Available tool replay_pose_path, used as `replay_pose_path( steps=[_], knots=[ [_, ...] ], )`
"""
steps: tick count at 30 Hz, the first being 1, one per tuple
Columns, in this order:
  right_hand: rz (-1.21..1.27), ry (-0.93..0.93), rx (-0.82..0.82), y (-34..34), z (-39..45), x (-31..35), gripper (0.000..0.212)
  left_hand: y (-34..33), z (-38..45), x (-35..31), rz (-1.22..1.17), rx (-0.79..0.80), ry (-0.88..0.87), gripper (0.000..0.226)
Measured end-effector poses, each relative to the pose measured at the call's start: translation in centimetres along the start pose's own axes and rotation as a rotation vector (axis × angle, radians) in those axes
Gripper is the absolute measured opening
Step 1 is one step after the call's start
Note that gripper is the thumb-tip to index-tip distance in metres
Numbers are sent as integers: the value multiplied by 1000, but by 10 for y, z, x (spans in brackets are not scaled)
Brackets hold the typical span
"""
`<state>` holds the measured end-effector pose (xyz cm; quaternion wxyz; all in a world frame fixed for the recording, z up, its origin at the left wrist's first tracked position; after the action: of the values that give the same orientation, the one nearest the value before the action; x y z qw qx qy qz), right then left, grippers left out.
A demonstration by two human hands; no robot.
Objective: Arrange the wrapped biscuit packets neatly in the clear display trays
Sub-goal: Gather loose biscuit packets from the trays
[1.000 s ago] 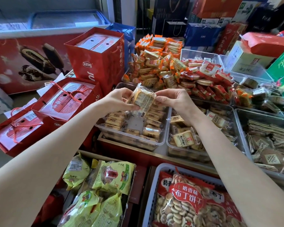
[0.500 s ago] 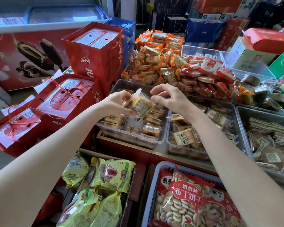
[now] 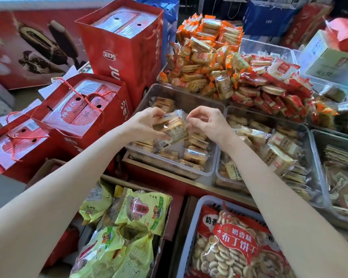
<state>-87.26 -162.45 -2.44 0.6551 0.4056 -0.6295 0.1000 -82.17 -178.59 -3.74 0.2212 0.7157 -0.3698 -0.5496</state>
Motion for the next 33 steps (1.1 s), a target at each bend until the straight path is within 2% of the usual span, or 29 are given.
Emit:
replay_pose_path(
  steps=[1, 2, 4, 5, 6, 8, 10, 14, 19, 22, 24, 29, 33],
  knots=[
    [11, -31, 43, -2, 3, -3, 18, 1, 2, 3, 36, 3, -3, 69],
    [-68, -55, 103, -5, 7, -2, 40, 1, 4, 5, 83, 3, -6, 70],
    [-430, -46, 239, -16, 19, 2, 85, 4, 10, 2, 199, -18, -37, 71],
    [-599, -24, 291, -26, 27, 4, 95, 5, 15, -3, 248, -41, -66, 71],
    [-731, -8, 318, -35, 34, 5, 96, 6, 19, -8, 282, -69, -93, 70],
    [-892, -21, 288, -44, 51, 2, 85, 7, 28, -13, 302, -117, -126, 68],
    [-929, -73, 237, -43, 64, -8, 73, 7, 36, -10, 264, -141, -139, 66],
    [-943, -192, 195, -39, 74, -41, 78, 1, 45, 25, 206, -118, -76, 61],
    [-1183, -207, 103, -65, 80, -78, 69, -39, 61, 77, 349, 185, 108, 59],
    [-1313, -226, 44, -71, 76, -90, 75, -56, 66, 103, 447, 313, 223, 59],
    [-1383, -239, 132, -74, 78, -98, 77, -59, 67, 113, 502, 325, 278, 58],
    [-1478, -333, 311, -95, 107, -97, 59, -55, 67, 109, 616, 344, 263, 59],
    [-1451, -350, 495, -98, 111, -118, 65, -52, 67, 109, 599, 391, 277, 68]
  ],
)
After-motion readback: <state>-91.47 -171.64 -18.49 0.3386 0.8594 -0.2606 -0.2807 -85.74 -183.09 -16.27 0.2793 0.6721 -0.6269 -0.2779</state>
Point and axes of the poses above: each hand's wrist, its own z-axis towards the middle knuckle, its own y-axis out of the back of the hand, x = y × z, the point moved 7 cm from there along z, towards the middle knuckle, and after that the axes turned 11 degrees about x, right-handed, at the moved point
